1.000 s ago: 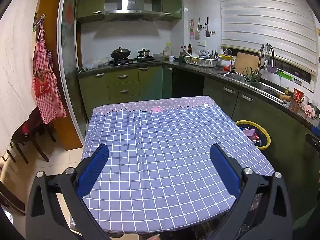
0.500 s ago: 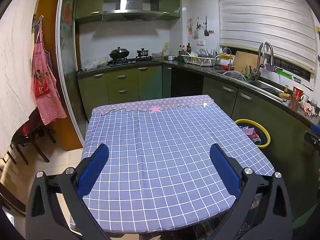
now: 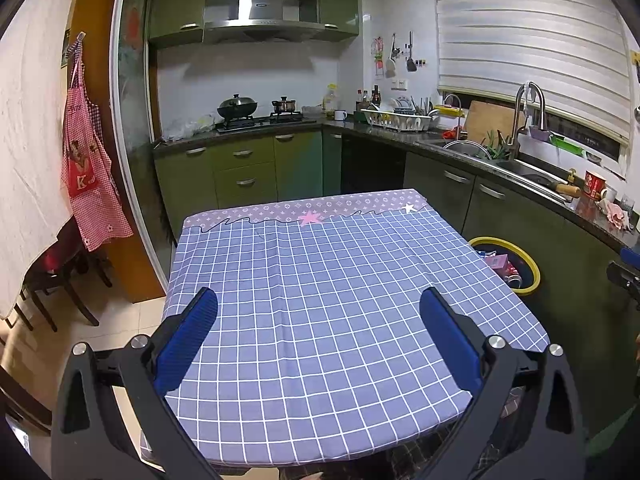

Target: Collect trash

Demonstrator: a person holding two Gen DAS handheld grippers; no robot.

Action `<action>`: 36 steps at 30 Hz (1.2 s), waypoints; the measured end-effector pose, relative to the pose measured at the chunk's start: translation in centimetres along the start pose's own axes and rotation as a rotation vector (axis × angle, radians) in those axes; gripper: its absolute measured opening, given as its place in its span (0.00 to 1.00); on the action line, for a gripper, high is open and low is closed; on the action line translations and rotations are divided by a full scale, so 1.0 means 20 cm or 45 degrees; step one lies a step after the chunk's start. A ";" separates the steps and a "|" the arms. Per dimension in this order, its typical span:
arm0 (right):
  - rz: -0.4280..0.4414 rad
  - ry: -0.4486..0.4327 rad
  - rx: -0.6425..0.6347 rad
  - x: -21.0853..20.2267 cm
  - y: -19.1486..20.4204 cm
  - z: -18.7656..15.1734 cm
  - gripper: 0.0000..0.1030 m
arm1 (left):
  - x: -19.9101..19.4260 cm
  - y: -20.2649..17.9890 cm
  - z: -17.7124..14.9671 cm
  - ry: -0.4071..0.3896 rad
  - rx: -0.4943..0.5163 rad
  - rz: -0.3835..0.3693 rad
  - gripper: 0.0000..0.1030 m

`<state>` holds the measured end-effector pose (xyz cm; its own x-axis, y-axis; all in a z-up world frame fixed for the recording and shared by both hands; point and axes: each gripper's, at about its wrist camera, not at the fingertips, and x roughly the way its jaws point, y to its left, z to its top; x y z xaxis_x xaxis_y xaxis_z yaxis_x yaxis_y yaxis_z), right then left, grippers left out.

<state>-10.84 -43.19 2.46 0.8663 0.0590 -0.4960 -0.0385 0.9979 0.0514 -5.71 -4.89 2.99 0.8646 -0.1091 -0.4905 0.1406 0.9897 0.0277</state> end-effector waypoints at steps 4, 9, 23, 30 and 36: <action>-0.001 -0.001 0.001 0.00 0.00 0.00 0.96 | 0.00 0.00 0.00 0.002 0.001 -0.001 0.93; 0.003 0.003 -0.002 0.01 0.00 0.00 0.96 | 0.00 -0.01 0.00 0.004 0.013 -0.009 0.93; 0.011 0.016 -0.003 0.04 0.01 -0.01 0.96 | 0.04 -0.01 0.01 0.004 -0.001 -0.026 0.94; 0.016 0.028 -0.002 0.06 0.00 -0.01 0.96 | 0.06 0.00 0.02 -0.024 -0.051 -0.113 0.93; 0.018 0.040 0.003 0.09 0.00 0.00 0.96 | 0.13 0.02 0.02 0.032 -0.071 -0.072 0.93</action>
<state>-9.23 -43.17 1.50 0.8497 0.0742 -0.5220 -0.0497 0.9969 0.0607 -3.10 -4.82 2.10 0.8433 -0.1636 -0.5120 0.1615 0.9857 -0.0490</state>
